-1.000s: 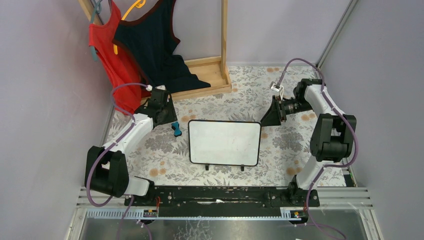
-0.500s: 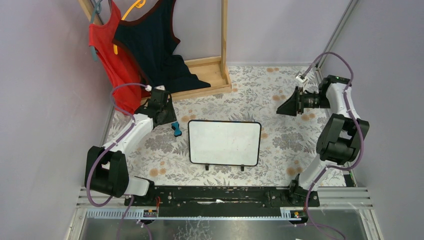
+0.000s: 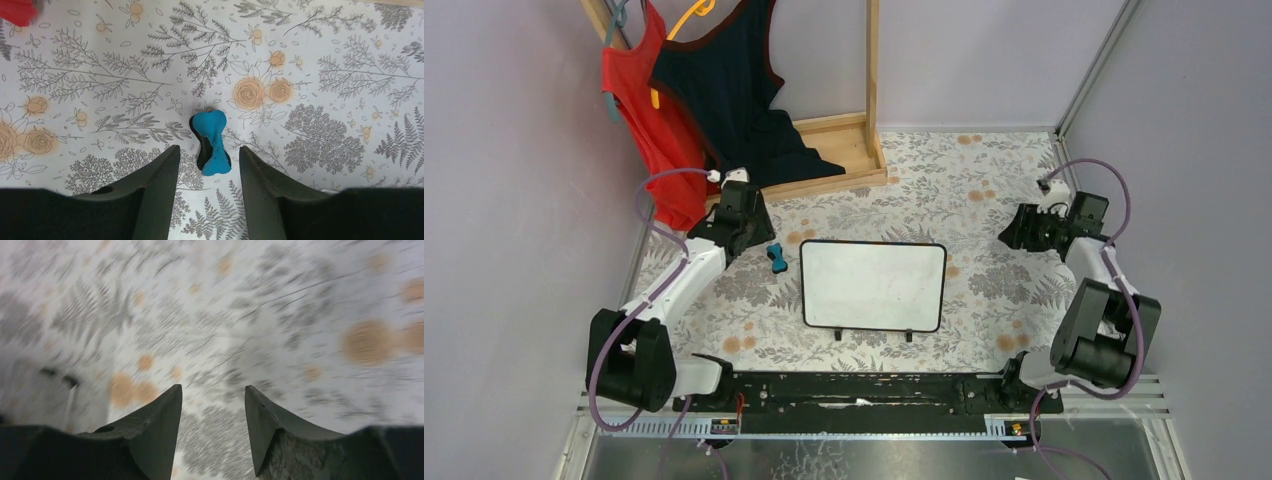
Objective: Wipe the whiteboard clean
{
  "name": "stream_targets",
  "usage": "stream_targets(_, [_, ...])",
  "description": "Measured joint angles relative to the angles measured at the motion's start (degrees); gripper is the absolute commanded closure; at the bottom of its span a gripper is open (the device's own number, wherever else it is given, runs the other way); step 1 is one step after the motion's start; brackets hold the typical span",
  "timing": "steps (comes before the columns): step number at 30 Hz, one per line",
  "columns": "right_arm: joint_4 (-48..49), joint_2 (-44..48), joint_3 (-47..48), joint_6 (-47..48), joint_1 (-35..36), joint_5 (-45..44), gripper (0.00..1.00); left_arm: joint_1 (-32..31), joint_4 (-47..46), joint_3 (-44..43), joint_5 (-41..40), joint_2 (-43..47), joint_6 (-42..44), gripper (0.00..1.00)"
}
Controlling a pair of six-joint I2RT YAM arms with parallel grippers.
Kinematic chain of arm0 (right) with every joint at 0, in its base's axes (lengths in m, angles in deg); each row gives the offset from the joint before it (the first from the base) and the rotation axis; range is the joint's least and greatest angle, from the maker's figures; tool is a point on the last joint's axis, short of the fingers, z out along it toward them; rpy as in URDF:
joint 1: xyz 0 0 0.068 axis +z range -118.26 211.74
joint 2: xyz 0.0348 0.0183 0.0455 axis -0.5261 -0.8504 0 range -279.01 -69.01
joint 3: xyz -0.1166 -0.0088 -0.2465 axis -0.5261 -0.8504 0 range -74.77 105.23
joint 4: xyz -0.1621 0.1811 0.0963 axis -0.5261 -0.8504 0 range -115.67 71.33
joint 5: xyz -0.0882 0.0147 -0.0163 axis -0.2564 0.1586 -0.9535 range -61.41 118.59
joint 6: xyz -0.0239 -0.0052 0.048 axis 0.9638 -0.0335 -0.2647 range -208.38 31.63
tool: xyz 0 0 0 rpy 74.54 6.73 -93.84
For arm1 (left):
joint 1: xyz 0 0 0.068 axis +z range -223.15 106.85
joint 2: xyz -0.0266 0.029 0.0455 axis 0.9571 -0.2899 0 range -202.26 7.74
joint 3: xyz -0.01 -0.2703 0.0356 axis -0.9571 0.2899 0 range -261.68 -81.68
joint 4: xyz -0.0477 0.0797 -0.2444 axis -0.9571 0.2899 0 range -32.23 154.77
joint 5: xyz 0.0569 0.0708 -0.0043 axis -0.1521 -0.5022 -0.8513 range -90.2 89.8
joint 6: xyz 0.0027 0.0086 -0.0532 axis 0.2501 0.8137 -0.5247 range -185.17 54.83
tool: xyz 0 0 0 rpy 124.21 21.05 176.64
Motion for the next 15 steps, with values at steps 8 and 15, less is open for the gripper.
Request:
stream_targets(8, [24.4, 4.8, -10.0, -7.6, 0.2, -15.6, 0.43, -0.1, -1.9, 0.1, -2.0, 0.5, -0.2, 0.54])
stream_targets(15, [31.8, 5.0, -14.1, -8.9, 4.2, -22.4, 0.32, -1.7, -3.0, -0.5, -5.6, -2.2, -0.1, 0.54])
